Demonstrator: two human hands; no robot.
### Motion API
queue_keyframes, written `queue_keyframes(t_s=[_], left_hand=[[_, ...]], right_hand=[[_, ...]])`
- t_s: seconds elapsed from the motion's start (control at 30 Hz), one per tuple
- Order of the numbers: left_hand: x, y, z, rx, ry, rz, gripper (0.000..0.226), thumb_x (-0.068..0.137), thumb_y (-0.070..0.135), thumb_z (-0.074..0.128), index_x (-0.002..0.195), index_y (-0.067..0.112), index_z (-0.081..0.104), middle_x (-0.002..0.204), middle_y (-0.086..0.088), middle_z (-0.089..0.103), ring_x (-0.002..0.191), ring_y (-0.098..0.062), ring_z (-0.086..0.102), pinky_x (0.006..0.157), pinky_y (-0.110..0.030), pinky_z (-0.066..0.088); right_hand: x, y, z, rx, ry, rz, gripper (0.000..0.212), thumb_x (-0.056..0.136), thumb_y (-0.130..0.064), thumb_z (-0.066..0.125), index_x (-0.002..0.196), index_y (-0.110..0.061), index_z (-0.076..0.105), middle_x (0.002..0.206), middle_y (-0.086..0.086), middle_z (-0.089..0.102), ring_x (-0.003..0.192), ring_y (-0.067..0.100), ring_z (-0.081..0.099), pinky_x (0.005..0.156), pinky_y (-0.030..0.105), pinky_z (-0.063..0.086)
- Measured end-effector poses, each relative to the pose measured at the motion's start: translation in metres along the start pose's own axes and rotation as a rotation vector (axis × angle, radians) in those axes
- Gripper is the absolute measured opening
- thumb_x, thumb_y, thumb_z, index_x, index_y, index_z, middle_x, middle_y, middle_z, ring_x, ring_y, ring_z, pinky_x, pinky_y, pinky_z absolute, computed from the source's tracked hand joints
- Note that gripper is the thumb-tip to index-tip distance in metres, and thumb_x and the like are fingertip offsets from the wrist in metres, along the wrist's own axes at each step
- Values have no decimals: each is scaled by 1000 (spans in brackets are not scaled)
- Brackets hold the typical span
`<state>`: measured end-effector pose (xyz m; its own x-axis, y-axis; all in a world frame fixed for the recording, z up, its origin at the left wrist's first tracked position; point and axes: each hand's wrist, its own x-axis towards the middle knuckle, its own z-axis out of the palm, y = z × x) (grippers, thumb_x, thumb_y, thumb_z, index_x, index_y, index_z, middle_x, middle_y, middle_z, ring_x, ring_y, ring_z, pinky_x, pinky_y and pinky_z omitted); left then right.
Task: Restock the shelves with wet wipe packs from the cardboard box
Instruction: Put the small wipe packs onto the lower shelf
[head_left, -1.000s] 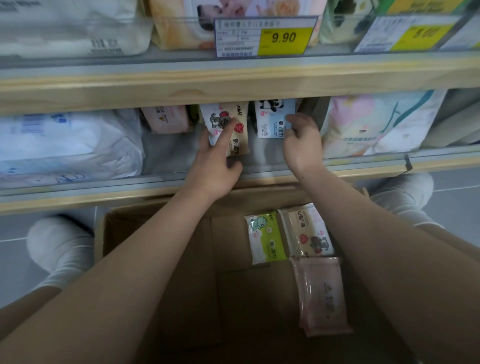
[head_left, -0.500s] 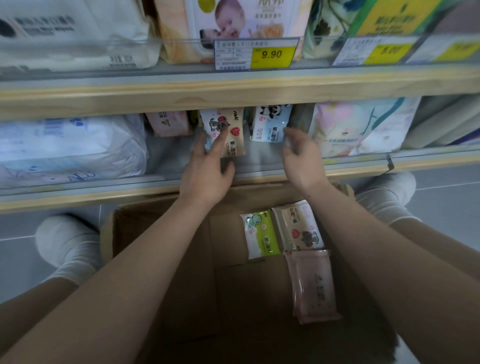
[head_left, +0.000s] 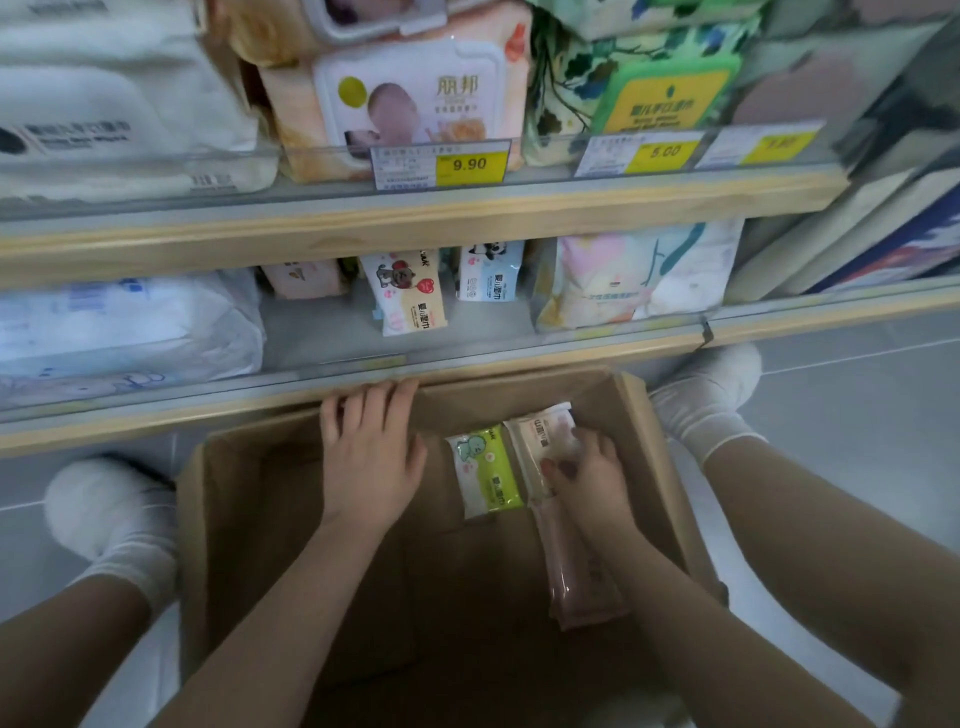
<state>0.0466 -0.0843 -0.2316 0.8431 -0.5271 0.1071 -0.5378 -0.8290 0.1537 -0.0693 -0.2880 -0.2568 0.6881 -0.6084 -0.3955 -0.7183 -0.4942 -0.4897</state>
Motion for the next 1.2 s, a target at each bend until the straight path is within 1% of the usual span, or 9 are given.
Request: queue_keyframes(t_s=[0.2,0.4,0.47,0.53,0.63,0.77,1.0,1.13,1.2], left_hand=[[1,-4,12,-3,57,21,56,78,25,64,131,13,47,120,-10,55,113,-25,43,105,-45,23],[-9,9,8,-127,91,-26,70,78,26,60,141,12,34,138,-11,40,128,-26,36,112,-52,15],[-23,26,6,-229,85,-47,67,78,28,58,140,14,34,138,-9,38,127,-25,37,109,-52,20],[-37,44,9,-309,-12,-75,58,80,27,61,133,16,42,130,-7,46,120,-23,45,101,-46,34],[-45,58,29,-415,-255,-217,51,83,30,63,130,20,45,124,-3,48,115,-21,48,92,-34,42],[-35,70,61,-546,-420,-459,50,84,27,64,128,12,45,125,-14,47,116,-32,48,89,-39,44],[-16,84,115,-612,-463,-755,54,86,20,63,127,-3,37,124,-25,51,114,-40,51,88,-42,43],[-5,88,121,-709,-443,-852,44,84,11,65,122,2,44,121,-23,58,111,-39,56,88,-39,45],[-4,82,115,-693,-480,-815,40,83,12,66,120,2,55,117,-21,63,110,-35,59,88,-35,45]], right_hand=[[22,0,26,-131,-21,108,68,82,-24,60,139,-20,25,129,13,41,116,31,46,93,43,44],[9,-2,12,-48,67,0,73,79,-21,64,140,-22,24,130,8,42,116,28,49,94,43,46],[1,-6,3,0,107,-26,74,79,-24,67,140,-24,25,130,6,43,115,27,51,90,44,48],[-7,-10,-6,41,138,-35,72,77,-25,69,137,-22,29,129,6,45,113,27,52,87,42,49],[-23,-12,-14,59,130,-71,71,77,-26,69,137,-21,31,127,5,46,114,25,51,84,38,49],[-32,-5,-18,157,58,-39,69,78,-25,71,136,-24,32,127,1,47,112,18,52,80,26,44],[-13,13,1,298,-11,80,74,78,-24,70,139,-29,29,132,1,49,120,20,51,98,41,47],[-3,8,5,343,2,52,72,79,-21,69,139,-27,30,133,3,49,120,20,52,97,41,47],[-1,5,3,360,19,35,76,77,-21,72,140,-27,30,133,1,50,120,18,52,97,41,48]])
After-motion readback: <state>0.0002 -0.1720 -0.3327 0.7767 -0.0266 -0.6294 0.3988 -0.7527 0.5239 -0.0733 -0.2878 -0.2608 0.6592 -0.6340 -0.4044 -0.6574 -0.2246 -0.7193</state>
